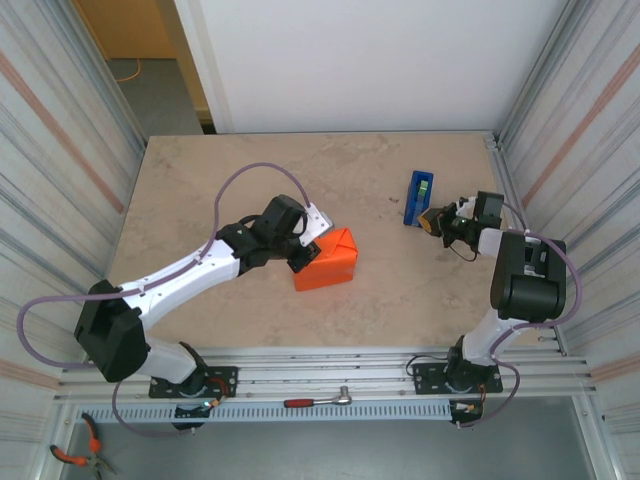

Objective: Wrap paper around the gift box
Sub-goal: Tear off the tape with the cutter.

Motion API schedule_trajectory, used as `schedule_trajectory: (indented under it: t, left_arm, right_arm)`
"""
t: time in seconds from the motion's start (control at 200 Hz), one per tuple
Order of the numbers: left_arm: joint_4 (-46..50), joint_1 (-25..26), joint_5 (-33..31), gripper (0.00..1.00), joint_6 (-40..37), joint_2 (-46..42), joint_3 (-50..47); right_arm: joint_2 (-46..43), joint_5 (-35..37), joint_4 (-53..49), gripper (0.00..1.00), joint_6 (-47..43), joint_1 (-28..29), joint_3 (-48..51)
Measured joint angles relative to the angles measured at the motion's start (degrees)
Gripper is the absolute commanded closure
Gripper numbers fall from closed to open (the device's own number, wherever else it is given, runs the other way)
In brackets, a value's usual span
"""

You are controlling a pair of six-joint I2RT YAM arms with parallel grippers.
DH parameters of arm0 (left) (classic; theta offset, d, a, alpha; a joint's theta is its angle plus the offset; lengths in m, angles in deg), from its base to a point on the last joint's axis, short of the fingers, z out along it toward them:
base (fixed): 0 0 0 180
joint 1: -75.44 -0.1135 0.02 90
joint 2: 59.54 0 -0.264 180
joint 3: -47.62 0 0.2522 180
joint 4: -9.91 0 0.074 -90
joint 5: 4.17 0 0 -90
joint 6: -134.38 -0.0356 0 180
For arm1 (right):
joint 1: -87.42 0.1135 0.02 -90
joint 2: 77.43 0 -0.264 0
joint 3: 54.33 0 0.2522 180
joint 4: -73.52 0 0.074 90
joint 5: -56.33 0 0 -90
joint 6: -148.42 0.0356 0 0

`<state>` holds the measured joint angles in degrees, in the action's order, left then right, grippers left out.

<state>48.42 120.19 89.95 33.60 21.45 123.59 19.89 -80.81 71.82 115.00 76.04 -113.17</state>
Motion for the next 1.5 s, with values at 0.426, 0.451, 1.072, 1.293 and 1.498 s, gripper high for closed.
schedule_trajectory:
  t: [0.426, 0.451, 1.072, 1.293, 1.498]
  left_arm:
    - [0.0, 0.0, 0.0, 0.83, 0.02, 0.0, 0.0]
    - [0.0, 0.0, 0.0, 0.83, 0.02, 0.0, 0.0]
    - [0.0, 0.37, -0.5, 0.83, 0.02, 0.04, 0.0]
    - [-0.02, 0.37, -0.81, 0.83, 0.02, 0.04, 0.0]
    - [-0.02, 0.37, -0.83, 0.83, 0.0, 0.04, 0.0]
  right_arm:
    - [2.97, 0.59, 2.82, 1.0, 0.02, -0.28, 0.44]
    - [3.37, 0.55, 3.28, 1.0, 0.02, -0.28, 0.44]
    - [9.79, -0.15, 8.48, 1.0, 2.99, -0.26, 3.34]
    - [5.07, -0.31, 4.79, 1.0, 2.93, 0.22, 3.37]
    - [-6.29, -0.52, -2.14, 1.0, 1.81, 5.01, 1.6]
